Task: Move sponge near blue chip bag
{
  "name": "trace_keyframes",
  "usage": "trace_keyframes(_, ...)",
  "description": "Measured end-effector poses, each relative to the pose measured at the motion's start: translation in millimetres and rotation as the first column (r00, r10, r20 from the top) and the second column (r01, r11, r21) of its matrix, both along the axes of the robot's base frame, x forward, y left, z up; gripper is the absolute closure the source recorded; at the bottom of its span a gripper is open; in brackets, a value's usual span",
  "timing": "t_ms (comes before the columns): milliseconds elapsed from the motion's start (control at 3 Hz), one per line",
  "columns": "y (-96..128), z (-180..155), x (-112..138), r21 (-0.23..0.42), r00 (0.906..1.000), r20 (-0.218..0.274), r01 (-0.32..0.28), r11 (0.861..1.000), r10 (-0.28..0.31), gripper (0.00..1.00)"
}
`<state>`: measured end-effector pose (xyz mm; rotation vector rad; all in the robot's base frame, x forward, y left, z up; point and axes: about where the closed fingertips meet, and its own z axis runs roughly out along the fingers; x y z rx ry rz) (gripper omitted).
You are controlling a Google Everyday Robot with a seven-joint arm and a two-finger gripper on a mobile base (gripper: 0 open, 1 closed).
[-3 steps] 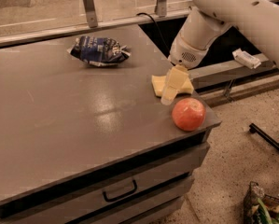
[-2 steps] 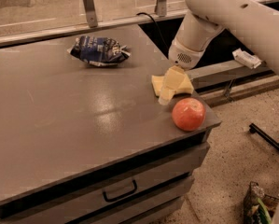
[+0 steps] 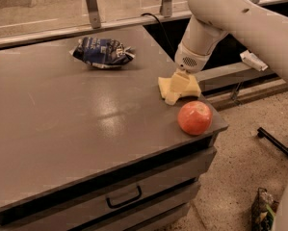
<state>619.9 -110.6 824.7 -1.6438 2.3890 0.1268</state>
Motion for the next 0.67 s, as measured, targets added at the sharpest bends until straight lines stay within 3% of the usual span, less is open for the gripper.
trace_keyframes(333,-4.4,1.6,1.1,0.007,1.0,0.004,0.003,1.0,-0.003,0.57)
trace_keyframes(667,-4.3,7.0,1.2,0.007,1.0,0.004,0.003,1.0,-0.003,0.6)
